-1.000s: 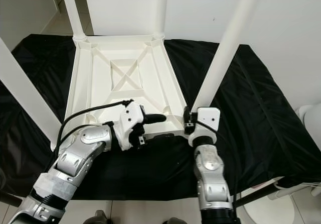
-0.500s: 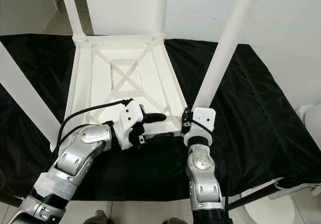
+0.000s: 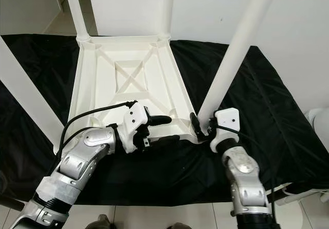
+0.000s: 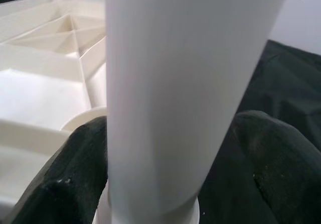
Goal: Building children table
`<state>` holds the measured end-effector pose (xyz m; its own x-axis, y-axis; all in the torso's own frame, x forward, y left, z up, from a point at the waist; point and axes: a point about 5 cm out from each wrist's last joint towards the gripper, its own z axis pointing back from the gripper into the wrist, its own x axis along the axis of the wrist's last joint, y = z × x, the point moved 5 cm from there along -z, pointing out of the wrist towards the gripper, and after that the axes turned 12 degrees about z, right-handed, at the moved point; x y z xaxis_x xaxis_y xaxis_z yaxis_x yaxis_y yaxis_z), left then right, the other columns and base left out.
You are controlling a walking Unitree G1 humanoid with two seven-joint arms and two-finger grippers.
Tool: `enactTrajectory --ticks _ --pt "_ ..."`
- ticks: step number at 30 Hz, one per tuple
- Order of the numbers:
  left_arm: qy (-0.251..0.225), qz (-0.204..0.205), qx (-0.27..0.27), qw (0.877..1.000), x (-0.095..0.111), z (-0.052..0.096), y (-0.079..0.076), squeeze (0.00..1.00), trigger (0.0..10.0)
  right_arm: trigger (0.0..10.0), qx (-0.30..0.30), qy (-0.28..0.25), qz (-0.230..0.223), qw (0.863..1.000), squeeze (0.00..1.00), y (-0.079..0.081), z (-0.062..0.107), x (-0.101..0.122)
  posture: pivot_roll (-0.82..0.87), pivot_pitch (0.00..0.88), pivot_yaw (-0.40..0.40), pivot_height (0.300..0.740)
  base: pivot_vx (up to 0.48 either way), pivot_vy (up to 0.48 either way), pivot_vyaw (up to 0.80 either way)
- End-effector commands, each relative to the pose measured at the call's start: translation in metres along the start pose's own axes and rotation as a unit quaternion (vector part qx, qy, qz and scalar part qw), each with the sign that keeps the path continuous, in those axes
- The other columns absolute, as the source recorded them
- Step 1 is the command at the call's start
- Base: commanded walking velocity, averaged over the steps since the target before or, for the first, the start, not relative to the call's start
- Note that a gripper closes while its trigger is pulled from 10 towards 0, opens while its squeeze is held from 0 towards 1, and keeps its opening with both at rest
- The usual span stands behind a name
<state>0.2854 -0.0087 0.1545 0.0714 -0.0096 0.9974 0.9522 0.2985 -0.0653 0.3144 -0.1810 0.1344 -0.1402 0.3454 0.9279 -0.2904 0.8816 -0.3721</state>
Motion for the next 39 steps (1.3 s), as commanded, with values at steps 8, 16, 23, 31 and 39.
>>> enactTrajectory --ticks 8,16,23,31,39 --pt "-0.005 0.002 0.016 1.000 0.003 0.000 0.004 0.00 10.0 2.0 0.145 0.012 0.039 0.989 0.00 0.003 -0.017 -0.010 0.03 0.000 -0.043 0.740 0.000 0.000 0.00" --pt "-0.006 0.005 0.017 1.000 0.003 0.000 0.003 0.00 10.0 0.0 0.174 0.009 0.035 0.984 0.00 0.006 -0.018 -0.011 0.03 0.000 -0.045 0.740 0.000 0.000 0.00" --pt "0.003 0.008 0.007 1.000 -0.002 0.001 -0.003 0.00 10.0 0.0 0.179 0.012 0.015 0.984 0.00 0.007 -0.011 -0.019 0.03 0.000 -0.043 0.740 0.000 0.000 0.00" --pt "0.004 0.010 0.005 1.000 -0.003 0.001 -0.004 0.00 10.0 10.0 0.085 0.028 -0.047 0.995 0.00 0.005 -0.012 -0.020 0.03 0.000 -0.052 0.740 0.000 0.000 0.00" --pt "0.004 0.011 0.008 1.000 -0.004 0.001 -0.005 0.00 10.0 10.0 -0.093 0.078 -0.069 0.990 0.00 0.000 -0.012 -0.028 0.02 0.000 -0.058 0.740 0.000 0.000 0.00"
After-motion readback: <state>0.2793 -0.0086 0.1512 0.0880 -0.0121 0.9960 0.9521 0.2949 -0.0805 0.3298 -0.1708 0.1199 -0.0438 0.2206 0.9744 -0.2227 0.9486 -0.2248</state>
